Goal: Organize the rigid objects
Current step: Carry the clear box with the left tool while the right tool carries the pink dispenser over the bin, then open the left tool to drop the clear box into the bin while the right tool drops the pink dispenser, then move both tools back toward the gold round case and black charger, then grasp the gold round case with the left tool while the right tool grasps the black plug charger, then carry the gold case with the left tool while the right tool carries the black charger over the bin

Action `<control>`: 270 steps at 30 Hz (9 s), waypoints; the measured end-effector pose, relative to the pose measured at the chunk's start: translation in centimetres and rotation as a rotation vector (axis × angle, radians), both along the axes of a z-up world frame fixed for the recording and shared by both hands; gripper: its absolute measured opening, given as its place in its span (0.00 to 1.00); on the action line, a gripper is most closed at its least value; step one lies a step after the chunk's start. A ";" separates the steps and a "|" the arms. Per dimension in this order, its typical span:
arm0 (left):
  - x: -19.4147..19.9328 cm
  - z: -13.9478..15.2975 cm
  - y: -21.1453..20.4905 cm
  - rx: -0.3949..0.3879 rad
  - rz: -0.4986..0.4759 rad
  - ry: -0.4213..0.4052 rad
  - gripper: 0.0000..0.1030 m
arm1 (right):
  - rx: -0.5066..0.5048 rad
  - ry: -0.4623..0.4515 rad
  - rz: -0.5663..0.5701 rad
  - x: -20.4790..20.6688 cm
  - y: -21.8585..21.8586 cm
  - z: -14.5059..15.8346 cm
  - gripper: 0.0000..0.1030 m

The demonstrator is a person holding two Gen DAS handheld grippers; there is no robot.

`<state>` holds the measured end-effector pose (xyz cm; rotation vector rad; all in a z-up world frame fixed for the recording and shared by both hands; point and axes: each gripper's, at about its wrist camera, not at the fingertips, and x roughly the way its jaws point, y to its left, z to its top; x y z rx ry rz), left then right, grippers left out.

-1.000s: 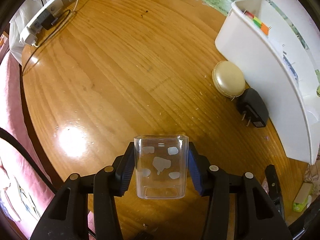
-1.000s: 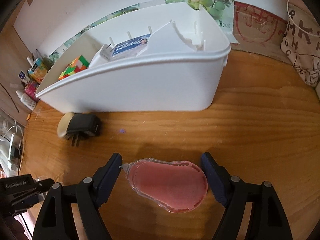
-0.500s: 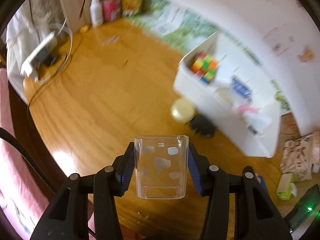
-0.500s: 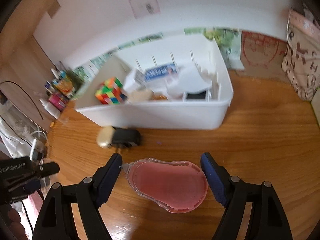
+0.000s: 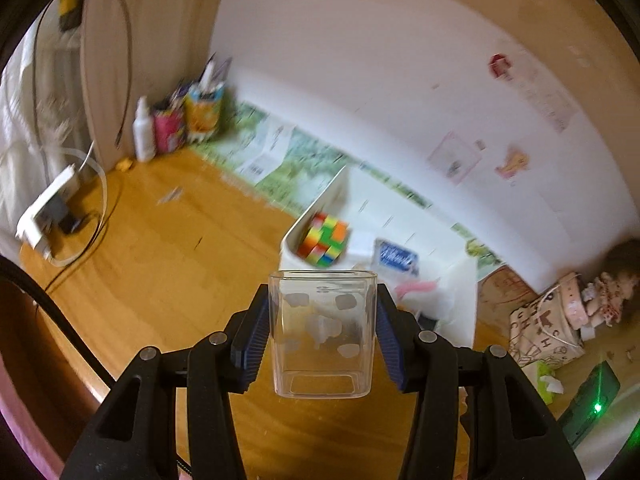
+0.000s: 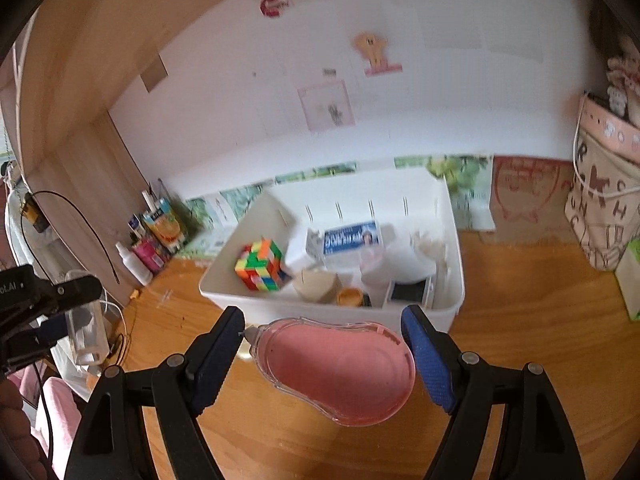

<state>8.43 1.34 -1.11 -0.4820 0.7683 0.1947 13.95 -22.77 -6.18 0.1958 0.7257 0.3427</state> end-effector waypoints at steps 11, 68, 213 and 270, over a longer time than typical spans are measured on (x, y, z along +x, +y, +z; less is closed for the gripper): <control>2.6 0.9 -1.1 0.015 -0.146 -0.182 0.51 | -0.002 -0.189 0.004 0.5 -0.1 1.5 0.79; 8.0 -1.1 -3.3 0.232 -0.303 -0.192 0.75 | -0.260 -0.357 -0.004 3.2 3.0 0.6 0.85; 9.3 -18.3 2.1 0.092 -0.671 0.648 0.52 | -0.364 0.245 -0.122 2.5 12.9 -14.2 0.62; 7.7 -22.4 3.4 0.135 -0.349 0.764 0.57 | -0.323 0.229 -0.171 -3.6 0.5 -5.1 0.62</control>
